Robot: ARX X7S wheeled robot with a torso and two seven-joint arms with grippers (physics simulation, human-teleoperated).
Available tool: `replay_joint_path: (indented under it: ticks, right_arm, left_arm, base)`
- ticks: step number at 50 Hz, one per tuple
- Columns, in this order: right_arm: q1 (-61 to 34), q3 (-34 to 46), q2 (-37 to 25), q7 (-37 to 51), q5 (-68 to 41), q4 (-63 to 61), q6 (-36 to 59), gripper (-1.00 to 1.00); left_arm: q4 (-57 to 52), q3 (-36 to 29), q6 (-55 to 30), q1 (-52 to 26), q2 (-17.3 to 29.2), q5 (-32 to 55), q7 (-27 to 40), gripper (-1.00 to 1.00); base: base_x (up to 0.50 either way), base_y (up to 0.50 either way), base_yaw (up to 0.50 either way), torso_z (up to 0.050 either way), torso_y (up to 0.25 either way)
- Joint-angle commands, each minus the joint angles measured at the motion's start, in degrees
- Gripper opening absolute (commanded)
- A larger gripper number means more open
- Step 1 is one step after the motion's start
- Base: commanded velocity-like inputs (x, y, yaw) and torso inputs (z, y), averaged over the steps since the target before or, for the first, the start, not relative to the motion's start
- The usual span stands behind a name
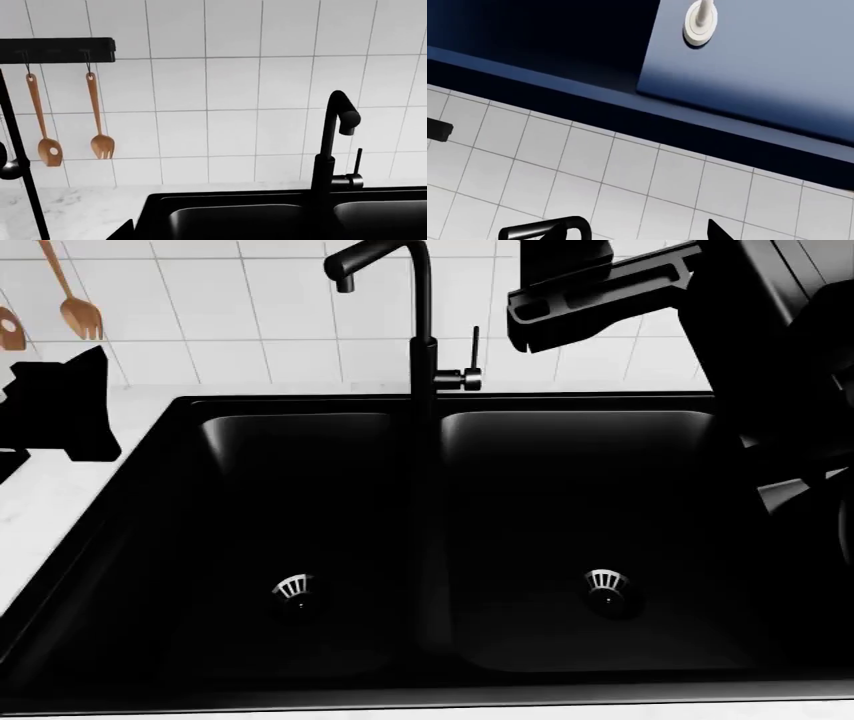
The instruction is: Pick the kettle from the counter and place it on the tray. Then pick the mug from the cabinet and place it on the tray. Then close the cabinet doors.
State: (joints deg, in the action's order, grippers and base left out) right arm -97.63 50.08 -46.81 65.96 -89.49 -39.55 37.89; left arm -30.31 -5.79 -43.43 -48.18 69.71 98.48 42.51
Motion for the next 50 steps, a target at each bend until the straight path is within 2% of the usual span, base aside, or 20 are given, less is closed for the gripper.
replay_joint_path:
  ticks: [1, 16, 28, 31, 37, 46, 50]
  right_arm:
    - [0.9, -0.2, -0.5, -0.2, 0.4, -0.2, -0.5, 1.00]
    - [1.3, -0.5, -0.8, -0.3, 0.4, -0.5, -0.8, 1.00]
    - [1.9, -0.7, -0.9, -0.5, 0.5, -0.4, -1.2, 1.00]
    - [1.9, -0.7, -1.0, -0.5, 0.4, -0.4, -1.1, 1.00]
    - [2.0, -0.8, -1.1, -0.6, 0.4, -0.5, -1.2, 1.00]
    - [1.8, -1.0, -1.3, -0.6, 0.0, -0.8, -1.1, 1.00]
    - [1.6, -1.0, -1.2, -0.6, -0.1, -0.8, -0.9, 1.00]
  left_arm:
    - [0.0, -0.3, -0.4, -0.5, -0.2, 0.0, 0.2, 1.00]
    - [0.0, -0.3, -0.7, -1.0, -0.3, 0.3, 0.5, 1.00]
    - [-0.5, 3.1, 1.6, -0.5, 0.6, 1.0, 0.8, 1.00]
    - [-1.2, 6.5, 4.0, 0.5, 0.9, 1.1, 0.7, 1.00]
    - [-2.1, 18.1, 8.7, 5.5, 0.8, 1.0, 0.7, 1.00]
    - [-4.4, 33.3, 7.9, 14.1, -2.7, -0.4, -0.2, 1.00]
    - [-4.9, 36.0, 7.3, 15.8, -3.8, -1.0, -0.4, 1.00]
  base:
    - [0.01, 0.40, 0.00, 0.000, 0.000]
    - [0.01, 0.42, 0.00, 0.000, 0.000]
    - [0.00, 0.03, 0.00, 0.000, 0.000]
    - [0.00, 0.00, 0.00, 0.000, 0.000]
    - [0.00, 0.00, 0.00, 0.000, 0.000]
    - [0.00, 0.00, 0.00, 0.000, 0.000]
    - [0.00, 0.00, 0.00, 0.000, 0.000]
